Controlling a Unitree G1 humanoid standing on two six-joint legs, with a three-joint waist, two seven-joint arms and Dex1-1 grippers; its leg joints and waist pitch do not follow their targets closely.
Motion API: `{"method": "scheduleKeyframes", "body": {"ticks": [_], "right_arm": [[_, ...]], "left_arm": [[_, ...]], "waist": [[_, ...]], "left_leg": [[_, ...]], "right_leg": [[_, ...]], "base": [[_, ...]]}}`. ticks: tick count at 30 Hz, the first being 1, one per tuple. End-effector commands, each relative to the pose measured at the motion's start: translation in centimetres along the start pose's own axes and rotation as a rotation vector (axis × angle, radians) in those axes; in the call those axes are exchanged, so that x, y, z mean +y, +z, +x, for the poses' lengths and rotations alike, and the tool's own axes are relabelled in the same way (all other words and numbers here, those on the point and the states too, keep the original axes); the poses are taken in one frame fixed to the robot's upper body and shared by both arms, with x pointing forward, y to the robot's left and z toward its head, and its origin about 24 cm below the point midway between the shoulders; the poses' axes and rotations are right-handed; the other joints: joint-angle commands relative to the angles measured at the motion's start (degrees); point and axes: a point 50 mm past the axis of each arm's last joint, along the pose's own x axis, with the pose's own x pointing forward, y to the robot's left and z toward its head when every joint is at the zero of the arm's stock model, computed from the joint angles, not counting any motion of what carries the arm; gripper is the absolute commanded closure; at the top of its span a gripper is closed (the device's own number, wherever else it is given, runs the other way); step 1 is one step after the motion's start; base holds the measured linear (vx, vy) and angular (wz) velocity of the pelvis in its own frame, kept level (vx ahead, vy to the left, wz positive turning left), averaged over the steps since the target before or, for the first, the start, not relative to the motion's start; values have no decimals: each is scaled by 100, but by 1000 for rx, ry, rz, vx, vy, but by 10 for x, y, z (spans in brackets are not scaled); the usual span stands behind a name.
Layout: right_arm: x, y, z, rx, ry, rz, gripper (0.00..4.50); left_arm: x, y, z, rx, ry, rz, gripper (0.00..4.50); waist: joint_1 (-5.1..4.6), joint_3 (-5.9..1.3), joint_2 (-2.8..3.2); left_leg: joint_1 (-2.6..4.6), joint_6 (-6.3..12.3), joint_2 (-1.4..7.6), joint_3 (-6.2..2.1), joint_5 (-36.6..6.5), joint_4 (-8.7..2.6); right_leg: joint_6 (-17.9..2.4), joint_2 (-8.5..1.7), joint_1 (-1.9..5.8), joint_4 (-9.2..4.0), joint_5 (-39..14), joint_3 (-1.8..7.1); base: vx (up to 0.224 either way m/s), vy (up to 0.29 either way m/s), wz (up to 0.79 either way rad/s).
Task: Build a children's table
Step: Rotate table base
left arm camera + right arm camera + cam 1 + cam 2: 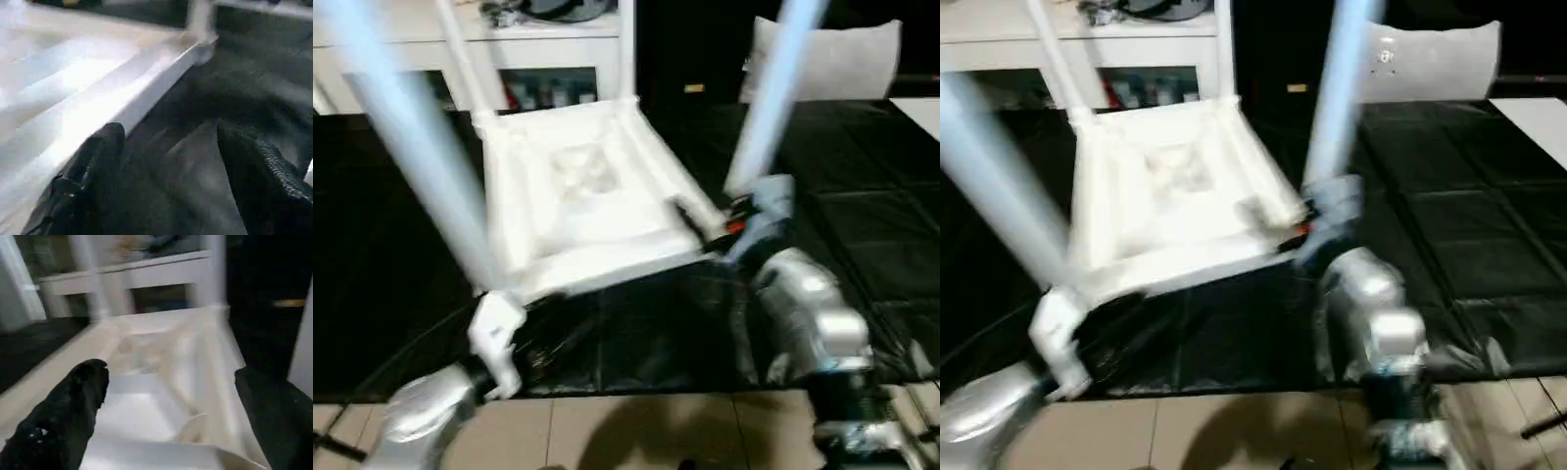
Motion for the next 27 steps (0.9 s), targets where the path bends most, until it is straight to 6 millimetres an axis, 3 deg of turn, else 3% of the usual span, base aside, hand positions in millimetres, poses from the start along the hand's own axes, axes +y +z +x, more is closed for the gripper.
{"method": "scheduleKeyframes", "body": {"ticks": [1, 3, 5, 7, 8, 9, 13, 16, 17, 20, 21, 22, 23, 25, 26, 27], "right_arm": [[-20, 2, -4, -15, -114, -10, 0], [-35, 2, -8, -13, -187, -24, 0], [-50, -2, -15, -1, -254, -44, 0], [-53, -4, -18, 5, -259, -56, 0], [-51, -6, -20, 11, -239, -65, 0], [-48, -8, -21, 17, -215, -70, 0], [-39, -18, -27, 45, -160, -74, 0], [-26, -32, -32, 111, -89, -72, 0], [-23, -35, -33, 130, -79, -80, 0], [-20, -45, -39, 209, -75, -91, 0], [-22, -46, -42, 230, -105, -106, 0], [-23, -46, -42, 231, -110, -107, 0], [-30, -47, -43, 243, -183, -126, 0], [-36, -47, -44, 257, -239, -142, 0], [-39, -47, -45, 262, -260, -146, 0], [-41, -47, -46, 268, -278, -150, 0]], "left_arm": [[0, 4, -2, -3, -33, 9, 88], [2, 2, -8, 12, -47, 0, 69], [8, -6, -20, 76, -58, 12, 53], [12, -8, -25, 92, -44, 0, 46], [16, -7, -27, 81, -29, -6, 37], [20, -6, -30, 63, -8, -18, 25], [33, 1, -36, 51, -14, -7, 4], [46, 6, -36, 12, -3, -15, 4], [48, 7, -33, 10, -12, -13, 4], [48, 14, -18, -10, -62, -14, 4], [45, 20, -7, -31, -92, -14, 4], [45, 20, -5, -33, -95, -15, 4], [42, 27, 9, -59, -132, -18, 4], [40, 32, 19, -78, -169, -20, 4], [39, 35, 24, -92, -186, -25, 4], [38, 38, 28, -104, -199, -28, 4]], "waist": [[-31, -299, -6], [-25, -297, 7], [-24, -310, 23], [-32, -310, -1], [-14, -318, 56], [-21, -314, 31], [-23, -332, 27], [-21, -299, 10], [-41, -290, 4], [-40, -268, 9], [-38, -267, 42], [-26, -268, 21], [-46, -246, 69], [-38, -271, 38], [-54, -270, 25], [-61, -280, 23]], "left_leg": [[19, 218, 91, 72, -1596, -493], [-20, 227, 94, 64, -1602, -507], [-14, 218, 88, 59, -1590, -501], [-12, 274, 64, 84, -1558, -479], [0, 287, 59, 84, -1511, -472], [-4, 298, 66, 90, -1496, -474], [-34, 316, 78, 68, -1428, -486], [-16, 312, 49, 80, -1517, -484], [-34, 292, 51, 68, -1610, -502], [33, 221, 33, 71, -1834, -497], [46, 192, 39, 66, -1870, -497], [84, 163, 36, 76, -1919, -487], [88, 118, 27, 75, -1992, -494], [100, 94, 8, 70, -1964, -477], [36, 110, 2, 56, -1893, -487], [26, 116, 0, 54, -1846, -482]], "right_leg": [[-552, -184, 241, -404, -2496, 322], [-553, -188, 273, -387, -2482, 326], [-578, -187, 279, -374, -2394, 327], [-611, -172, 274, -365, -2328, 330], [-624, -175, 280, -361, -2331, 328], [-625, -165, 276, -379, -2307, 330], [-730, -159, 312, -328, -2050, 346], [-710, -138, 284, -345, -2296, 400], [-661, -139, 303, -346, -2482, 397], [-460, -133, 261, -420, -3020, 401], [-454, -138, 253, -418, -3058, 406], [-426, -136, 222, -451, -3149, 403], [-394, -128, 220, -469, -3236, 397], [-344, -134, 231, -475, -3263, 391], [-309, -135, 275, -458, -3237, 382], [-289, -136, 285, -456, -3222, 379]], "base": [[0, 0, 0], [0, 0, 0], [0, 0, 0], [0, 0, 0], [0, 0, 0], [0, 0, 0], [0, 0, 0], [0, 0, 0], [0, 0, 0], [0, 0, 0], [0, 0, 0], [0, 0, 0], [0, 0, 0], [0, 0, 0], [0, 0, 0], [0, 0, 0]]}}
